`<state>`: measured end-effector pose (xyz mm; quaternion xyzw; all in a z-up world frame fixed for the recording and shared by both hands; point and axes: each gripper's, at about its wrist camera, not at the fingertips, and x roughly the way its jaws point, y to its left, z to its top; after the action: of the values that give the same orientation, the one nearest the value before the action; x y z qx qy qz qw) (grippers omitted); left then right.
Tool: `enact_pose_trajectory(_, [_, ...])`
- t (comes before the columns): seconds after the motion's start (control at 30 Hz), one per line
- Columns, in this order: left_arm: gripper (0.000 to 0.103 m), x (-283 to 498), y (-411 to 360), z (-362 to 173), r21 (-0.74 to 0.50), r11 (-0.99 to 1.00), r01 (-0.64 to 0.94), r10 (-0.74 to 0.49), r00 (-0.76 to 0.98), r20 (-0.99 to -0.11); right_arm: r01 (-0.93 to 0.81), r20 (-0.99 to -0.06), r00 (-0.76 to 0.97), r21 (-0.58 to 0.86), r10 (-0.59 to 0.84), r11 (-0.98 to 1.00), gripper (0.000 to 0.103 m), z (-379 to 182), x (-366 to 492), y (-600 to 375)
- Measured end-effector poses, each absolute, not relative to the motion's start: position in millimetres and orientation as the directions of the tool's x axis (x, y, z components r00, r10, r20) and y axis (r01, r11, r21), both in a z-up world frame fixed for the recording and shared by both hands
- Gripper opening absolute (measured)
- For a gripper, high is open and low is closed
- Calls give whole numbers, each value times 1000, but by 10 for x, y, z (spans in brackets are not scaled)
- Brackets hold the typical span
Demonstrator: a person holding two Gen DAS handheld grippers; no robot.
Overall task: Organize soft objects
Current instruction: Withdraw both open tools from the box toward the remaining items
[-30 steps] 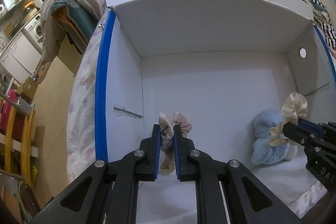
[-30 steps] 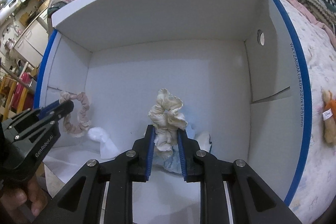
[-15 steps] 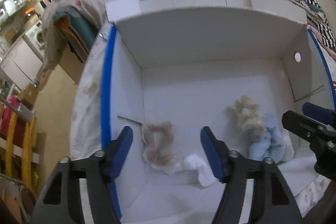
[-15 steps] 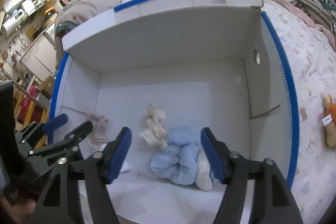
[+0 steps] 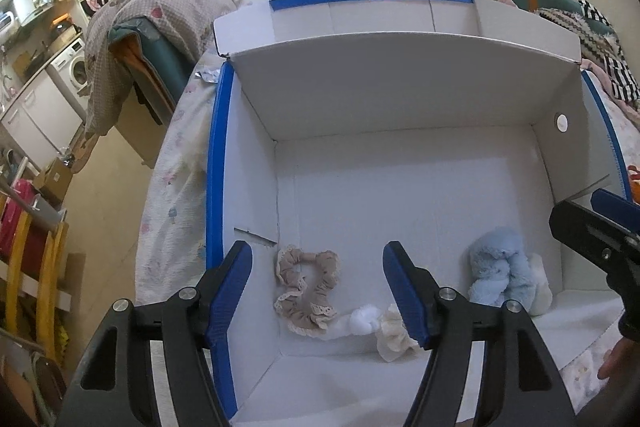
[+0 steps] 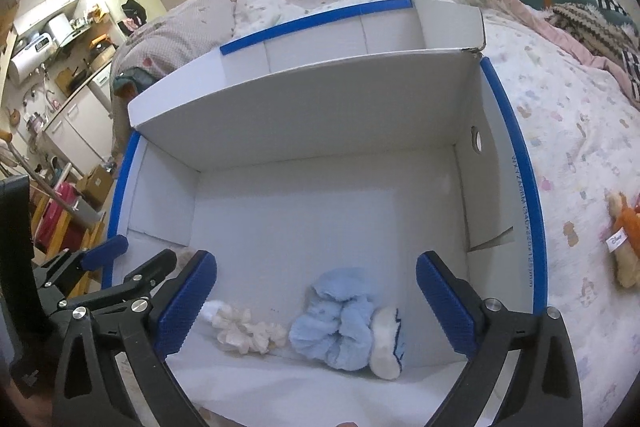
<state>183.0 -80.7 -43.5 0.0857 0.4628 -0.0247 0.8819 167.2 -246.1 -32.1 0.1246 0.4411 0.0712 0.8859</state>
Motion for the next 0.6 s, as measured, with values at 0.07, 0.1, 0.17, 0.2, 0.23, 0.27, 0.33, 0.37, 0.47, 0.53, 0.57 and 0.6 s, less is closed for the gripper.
enact_pose_trajectory(0.07, [65,1824,-802,-419,125,985,120,34,572,-820,-15,-765,601,277,230,961,103,-325,1677,-2462])
enact_pose_trajectory(0.1, [65,1820,-795,-402,122,986,117,33,573,-819,-12,-766,601,277,229,961,103,-326,1681,-2468])
enact_pose_trajectory(0.17, [65,1805,-785,-367,114,987,113,29,576,-817,-6,-766,600,284,231,959,103,-325,1668,-2482])
enact_pose_trajectory(0.2, [65,1797,-783,-348,113,987,114,27,577,-816,-1,-764,602,290,233,957,103,-317,1661,-2490])
enact_pose_trajectory(0.23, [65,1784,-780,-324,112,987,116,25,576,-817,2,-761,605,296,234,955,103,-306,1651,-2498])
enact_pose_trajectory(0.27, [65,1764,-769,-289,109,987,118,22,576,-817,4,-759,608,297,234,955,103,-296,1640,-2507])
enact_pose_trajectory(0.33, [65,1719,-720,-199,84,990,116,2,576,-818,11,-752,618,300,229,954,103,-263,1605,-2529])
enact_pose_trajectory(0.37, [65,1706,-707,-164,76,990,120,-6,573,-820,13,-745,625,308,233,951,103,-238,1578,-2547])
enact_pose_trajectory(0.47, [65,1676,-662,-66,71,992,101,0,570,-822,22,-738,629,331,244,943,103,-200,1493,-2598])
enact_pose_trajectory(0.53, [65,1599,-608,-22,58,995,86,-3,579,-815,32,-740,627,337,243,941,103,-177,1430,-2615])
enact_pose_trajectory(0.57, [65,1565,-587,-20,55,995,82,-3,581,-814,39,-742,627,332,235,943,103,-157,1392,-2621])
enact_pose_trajectory(0.6, [65,1494,-544,-27,49,996,76,-4,580,-814,49,-750,626,313,215,949,103,-141,1347,-2616])
